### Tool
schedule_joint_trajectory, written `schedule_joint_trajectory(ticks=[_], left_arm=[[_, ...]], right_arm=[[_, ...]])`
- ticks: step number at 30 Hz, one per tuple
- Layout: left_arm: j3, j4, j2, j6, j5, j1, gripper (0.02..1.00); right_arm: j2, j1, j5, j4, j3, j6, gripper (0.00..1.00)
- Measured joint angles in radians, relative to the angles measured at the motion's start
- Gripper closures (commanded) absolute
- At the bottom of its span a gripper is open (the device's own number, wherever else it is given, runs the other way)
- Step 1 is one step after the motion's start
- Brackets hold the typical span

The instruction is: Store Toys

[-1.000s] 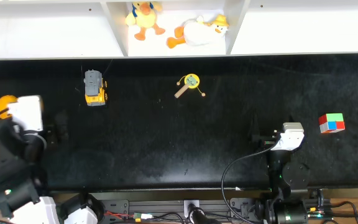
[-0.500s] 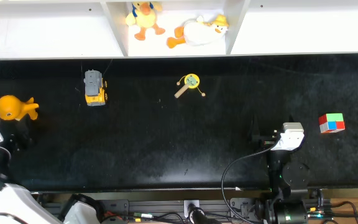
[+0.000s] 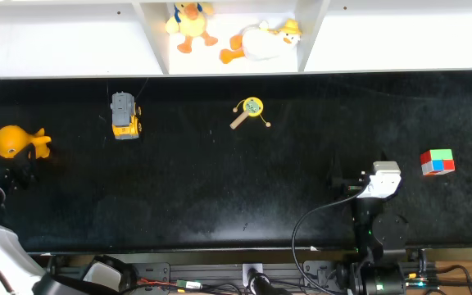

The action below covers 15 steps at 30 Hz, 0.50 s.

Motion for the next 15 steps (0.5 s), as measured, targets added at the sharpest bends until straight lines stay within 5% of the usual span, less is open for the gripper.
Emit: schedule_joint_trajectory(ticks=[15], left_arm=[[0.065,0.156,0.231,0.003,-0.036,-0.077,0.02]], right_arm=[[0.0,0.0,0.0,0.0,0.0,0.0,0.007]])
